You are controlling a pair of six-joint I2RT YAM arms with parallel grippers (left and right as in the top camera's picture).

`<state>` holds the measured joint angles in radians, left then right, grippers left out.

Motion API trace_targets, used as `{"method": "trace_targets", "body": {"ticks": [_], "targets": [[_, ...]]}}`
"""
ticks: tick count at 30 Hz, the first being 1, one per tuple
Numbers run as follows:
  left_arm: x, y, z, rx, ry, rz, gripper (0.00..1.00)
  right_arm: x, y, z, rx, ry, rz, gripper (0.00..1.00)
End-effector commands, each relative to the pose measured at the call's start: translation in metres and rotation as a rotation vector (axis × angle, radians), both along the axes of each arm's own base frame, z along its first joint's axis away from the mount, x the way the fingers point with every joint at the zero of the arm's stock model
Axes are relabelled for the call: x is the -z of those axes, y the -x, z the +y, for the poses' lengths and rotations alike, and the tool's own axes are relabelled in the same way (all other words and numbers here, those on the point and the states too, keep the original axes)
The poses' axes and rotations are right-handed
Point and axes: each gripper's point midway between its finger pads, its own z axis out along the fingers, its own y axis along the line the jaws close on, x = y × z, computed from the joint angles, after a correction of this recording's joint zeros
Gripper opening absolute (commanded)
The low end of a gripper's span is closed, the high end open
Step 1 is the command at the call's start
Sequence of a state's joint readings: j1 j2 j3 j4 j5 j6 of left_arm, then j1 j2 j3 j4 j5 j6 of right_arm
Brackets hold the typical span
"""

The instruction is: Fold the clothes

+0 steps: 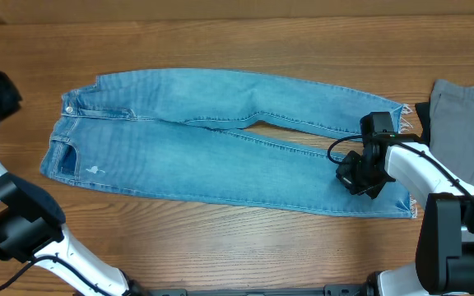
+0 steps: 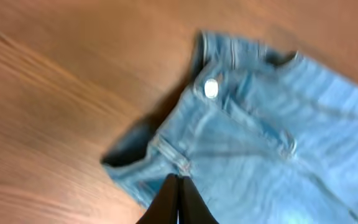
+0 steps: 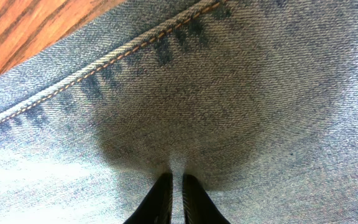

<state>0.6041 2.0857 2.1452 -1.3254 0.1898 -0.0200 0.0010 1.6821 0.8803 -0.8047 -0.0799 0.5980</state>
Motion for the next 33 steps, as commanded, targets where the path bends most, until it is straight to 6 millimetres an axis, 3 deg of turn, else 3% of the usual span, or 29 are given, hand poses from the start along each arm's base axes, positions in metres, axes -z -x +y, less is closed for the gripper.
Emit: {"method": "trace_targets", "body": {"ticks": [1,6,13,23,26,29,33], "targets": [[0.068,0.031,-0.022,-0.011,0.105,0.214,0.04,0.022,0.021,-0.013,0.004,0.062,0.083,0.11],[0.119,0.06,-0.028,-0.024,0.129,0.333,0.04,0.022,0.021,-0.013,0.004,0.062,0.083,0.11],[0.169,0.074,-0.03,-0.064,0.108,0.36,0.04,0.022,0.021,-0.013,0.004,0.062,0.084,0.11],[0.223,0.097,-0.043,-0.094,0.107,0.377,0.11,0.022,0.021,-0.013,0.004,0.062,0.082,0.11],[0.224,0.1,-0.045,-0.099,0.116,0.386,0.1,0.022,0.021,-0.012,0.003,0.058,0.087,0.11],[0.213,0.099,-0.048,-0.096,0.142,0.398,0.11,0.012,0.016,-0.014,-0.031,0.066,0.09,0.04],[0.171,0.076,-0.051,-0.085,0.217,0.344,0.11,-0.026,-0.014,-0.016,-0.04,0.079,0.021,0.04]]}}
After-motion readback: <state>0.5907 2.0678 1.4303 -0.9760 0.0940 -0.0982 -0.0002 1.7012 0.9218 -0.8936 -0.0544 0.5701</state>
